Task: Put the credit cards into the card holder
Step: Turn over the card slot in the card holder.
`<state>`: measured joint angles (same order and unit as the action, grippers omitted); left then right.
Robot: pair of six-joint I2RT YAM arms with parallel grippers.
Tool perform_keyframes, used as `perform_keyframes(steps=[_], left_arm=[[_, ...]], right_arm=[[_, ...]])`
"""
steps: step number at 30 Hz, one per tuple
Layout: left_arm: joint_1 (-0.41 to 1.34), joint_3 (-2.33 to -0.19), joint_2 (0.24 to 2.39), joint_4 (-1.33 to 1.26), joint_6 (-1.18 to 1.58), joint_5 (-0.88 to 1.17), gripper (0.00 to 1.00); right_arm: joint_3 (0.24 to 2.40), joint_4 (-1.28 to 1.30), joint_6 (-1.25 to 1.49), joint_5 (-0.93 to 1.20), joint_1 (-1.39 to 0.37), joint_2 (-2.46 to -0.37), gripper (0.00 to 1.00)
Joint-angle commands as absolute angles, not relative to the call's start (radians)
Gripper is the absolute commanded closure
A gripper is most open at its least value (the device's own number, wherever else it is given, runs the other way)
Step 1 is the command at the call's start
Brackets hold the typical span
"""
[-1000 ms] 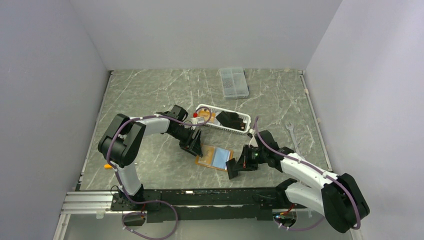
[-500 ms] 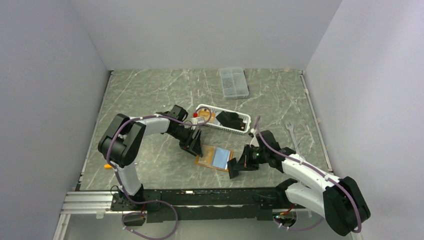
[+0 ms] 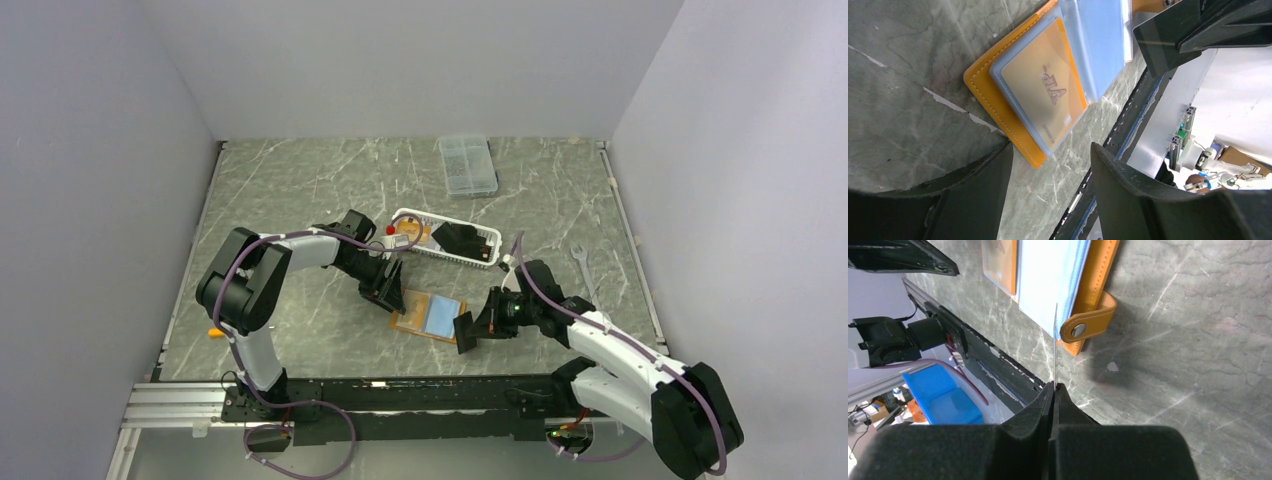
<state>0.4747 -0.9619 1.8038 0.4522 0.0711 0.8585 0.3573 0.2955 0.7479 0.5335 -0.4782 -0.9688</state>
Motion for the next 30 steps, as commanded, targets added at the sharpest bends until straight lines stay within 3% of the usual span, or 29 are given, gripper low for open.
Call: perform_keyframes(steps=[1, 30], left_arm=[[0.477, -0.988, 1.799, 0.437, 0.049, 0.859, 0.36], [0.477, -0.991, 1.798, 0.439, 0.049, 0.867, 0.37]], right_arm=[[0.352, 0.244, 0.748, 0.561, -0.475, -0.95, 1.0], [0.331, 0.201, 0.747, 0.565, -0.473, -1.036, 1.0]])
